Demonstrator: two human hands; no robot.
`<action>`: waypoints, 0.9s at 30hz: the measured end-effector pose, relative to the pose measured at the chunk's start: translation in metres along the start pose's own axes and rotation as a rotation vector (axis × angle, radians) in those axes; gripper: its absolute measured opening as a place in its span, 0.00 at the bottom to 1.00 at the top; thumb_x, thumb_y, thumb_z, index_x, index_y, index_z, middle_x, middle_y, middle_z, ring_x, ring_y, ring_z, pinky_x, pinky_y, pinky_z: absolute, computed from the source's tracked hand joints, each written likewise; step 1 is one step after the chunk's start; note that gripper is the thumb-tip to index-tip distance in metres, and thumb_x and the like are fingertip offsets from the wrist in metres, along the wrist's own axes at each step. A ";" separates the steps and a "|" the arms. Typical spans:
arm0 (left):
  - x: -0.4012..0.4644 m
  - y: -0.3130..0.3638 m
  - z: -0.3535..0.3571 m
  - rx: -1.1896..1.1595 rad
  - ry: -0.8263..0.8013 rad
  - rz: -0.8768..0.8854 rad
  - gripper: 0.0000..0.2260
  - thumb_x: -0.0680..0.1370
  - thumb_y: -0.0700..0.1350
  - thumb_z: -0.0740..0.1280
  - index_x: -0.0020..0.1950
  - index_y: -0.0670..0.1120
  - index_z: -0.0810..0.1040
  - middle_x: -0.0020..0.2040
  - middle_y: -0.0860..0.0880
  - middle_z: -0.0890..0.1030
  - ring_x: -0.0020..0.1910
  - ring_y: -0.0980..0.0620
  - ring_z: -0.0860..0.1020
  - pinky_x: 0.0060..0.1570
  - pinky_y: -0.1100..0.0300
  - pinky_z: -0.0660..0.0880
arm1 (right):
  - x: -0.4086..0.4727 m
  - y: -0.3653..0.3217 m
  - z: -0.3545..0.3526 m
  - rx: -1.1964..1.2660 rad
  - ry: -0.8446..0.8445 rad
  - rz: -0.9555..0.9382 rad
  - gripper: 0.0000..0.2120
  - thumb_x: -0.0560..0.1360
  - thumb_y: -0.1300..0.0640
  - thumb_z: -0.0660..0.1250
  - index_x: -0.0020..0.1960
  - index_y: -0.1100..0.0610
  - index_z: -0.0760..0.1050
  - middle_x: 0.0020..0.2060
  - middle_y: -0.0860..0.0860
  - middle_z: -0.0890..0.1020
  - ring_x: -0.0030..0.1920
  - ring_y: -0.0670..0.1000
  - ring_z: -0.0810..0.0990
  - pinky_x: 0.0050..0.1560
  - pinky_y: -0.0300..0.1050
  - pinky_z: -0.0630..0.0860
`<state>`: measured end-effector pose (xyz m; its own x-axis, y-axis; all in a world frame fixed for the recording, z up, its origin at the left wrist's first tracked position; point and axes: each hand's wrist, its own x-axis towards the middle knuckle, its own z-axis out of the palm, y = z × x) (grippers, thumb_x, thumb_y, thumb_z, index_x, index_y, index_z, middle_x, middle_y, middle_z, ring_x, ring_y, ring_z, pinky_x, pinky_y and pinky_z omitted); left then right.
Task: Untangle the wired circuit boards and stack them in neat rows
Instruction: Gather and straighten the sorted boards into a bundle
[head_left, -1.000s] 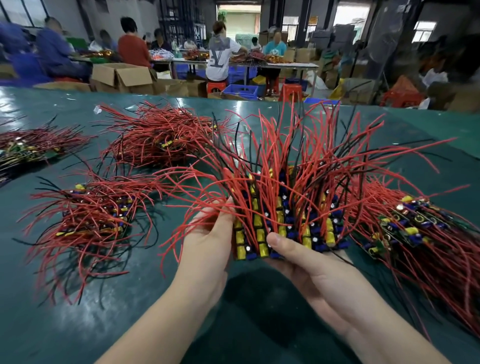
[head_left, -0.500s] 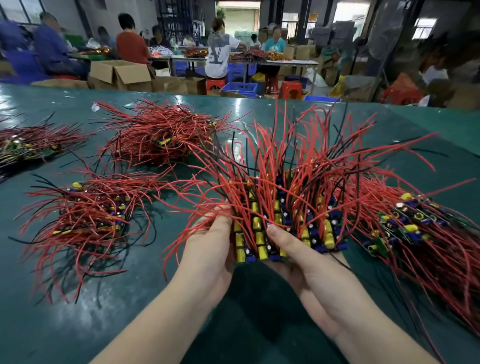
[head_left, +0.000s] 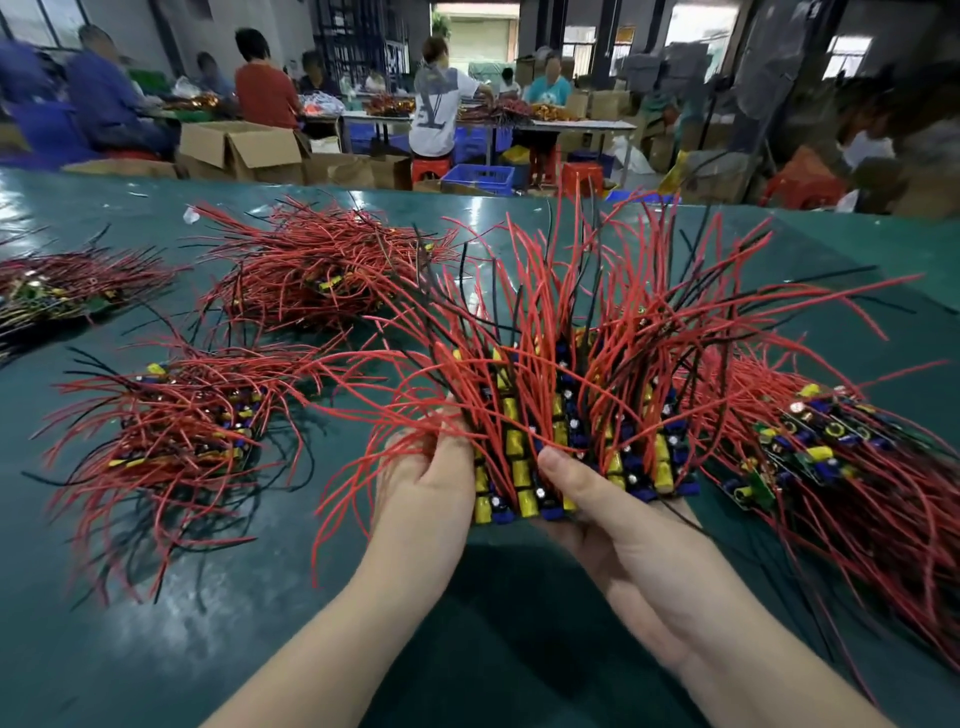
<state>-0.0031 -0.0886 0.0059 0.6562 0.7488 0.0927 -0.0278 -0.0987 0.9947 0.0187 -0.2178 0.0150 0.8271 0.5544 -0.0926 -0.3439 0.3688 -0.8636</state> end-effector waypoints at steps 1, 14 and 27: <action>0.000 0.000 0.000 0.011 0.015 0.004 0.19 0.79 0.51 0.61 0.28 0.50 0.75 0.30 0.59 0.76 0.42 0.48 0.72 0.48 0.63 0.62 | 0.000 0.000 0.000 0.012 0.006 -0.007 0.17 0.60 0.53 0.79 0.49 0.48 0.85 0.52 0.51 0.85 0.54 0.48 0.83 0.49 0.41 0.80; -0.003 0.005 0.004 -0.173 -0.055 -0.096 0.13 0.80 0.46 0.61 0.36 0.49 0.75 0.35 0.59 0.80 0.34 0.67 0.77 0.45 0.66 0.70 | 0.000 -0.004 0.002 0.139 0.098 0.004 0.16 0.55 0.59 0.76 0.43 0.56 0.86 0.46 0.56 0.86 0.42 0.50 0.86 0.39 0.44 0.83; 0.003 -0.003 0.010 -0.164 -0.069 -0.028 0.15 0.81 0.41 0.60 0.35 0.51 0.77 0.33 0.63 0.81 0.36 0.70 0.76 0.41 0.73 0.70 | -0.003 -0.010 0.015 -0.030 0.122 0.078 0.06 0.69 0.60 0.70 0.41 0.58 0.86 0.40 0.54 0.86 0.44 0.54 0.85 0.47 0.47 0.82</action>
<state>0.0066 -0.0929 0.0031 0.7085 0.7025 0.0673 -0.1276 0.0337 0.9913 0.0132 -0.2117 0.0316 0.8471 0.4847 -0.2178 -0.3970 0.3049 -0.8657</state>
